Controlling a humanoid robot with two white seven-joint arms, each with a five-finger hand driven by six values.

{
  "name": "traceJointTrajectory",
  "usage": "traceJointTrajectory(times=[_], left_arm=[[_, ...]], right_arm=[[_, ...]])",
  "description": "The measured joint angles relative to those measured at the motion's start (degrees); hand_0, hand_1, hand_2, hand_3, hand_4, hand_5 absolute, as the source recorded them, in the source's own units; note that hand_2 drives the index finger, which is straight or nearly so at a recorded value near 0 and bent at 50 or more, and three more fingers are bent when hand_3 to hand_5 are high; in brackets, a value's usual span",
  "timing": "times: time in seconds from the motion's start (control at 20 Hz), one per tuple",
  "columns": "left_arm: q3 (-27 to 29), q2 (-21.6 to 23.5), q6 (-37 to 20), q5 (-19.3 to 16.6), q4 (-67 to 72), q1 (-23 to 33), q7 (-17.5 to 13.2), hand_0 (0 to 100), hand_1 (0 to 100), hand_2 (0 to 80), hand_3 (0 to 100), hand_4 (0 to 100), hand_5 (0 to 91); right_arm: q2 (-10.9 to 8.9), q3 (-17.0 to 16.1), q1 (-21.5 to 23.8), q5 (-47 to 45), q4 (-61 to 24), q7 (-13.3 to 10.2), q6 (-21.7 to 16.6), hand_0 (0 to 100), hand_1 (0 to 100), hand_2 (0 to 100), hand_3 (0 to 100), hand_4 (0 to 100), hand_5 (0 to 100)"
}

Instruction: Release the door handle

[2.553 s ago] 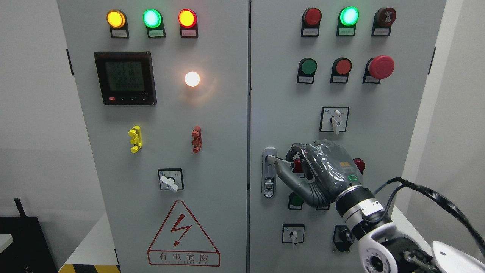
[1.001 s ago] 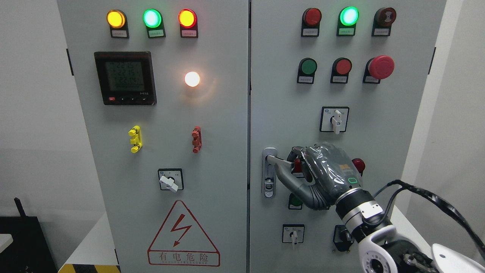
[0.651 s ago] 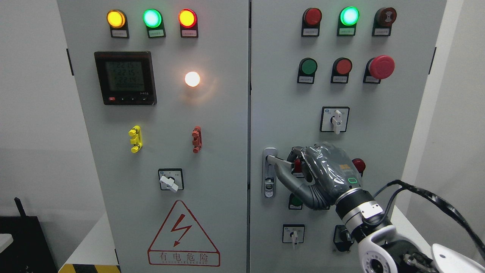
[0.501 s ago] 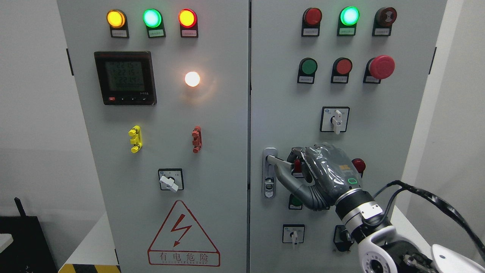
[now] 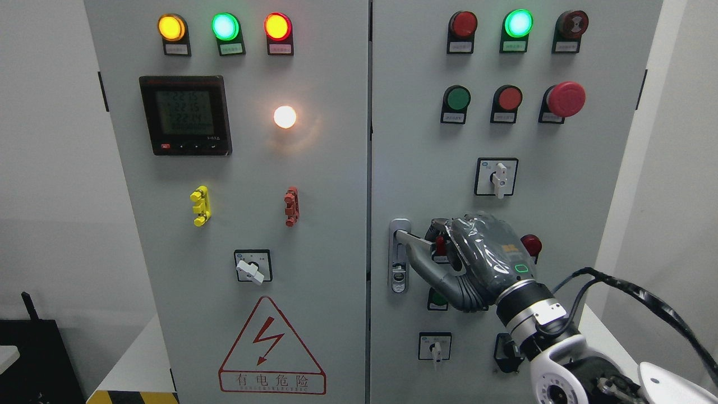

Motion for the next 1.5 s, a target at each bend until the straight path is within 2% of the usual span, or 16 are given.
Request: traceJointTrajectory(times=[1.5], left_arm=[[0.0,0.0,0.0,0.0,0.0,0.0,0.03,12,39,0.0,0,0,0.0]], right_arm=[[0.01,-0.04,0.07,0.0,-0.6,-0.08,0.0,45,4,65,100,100,100]])
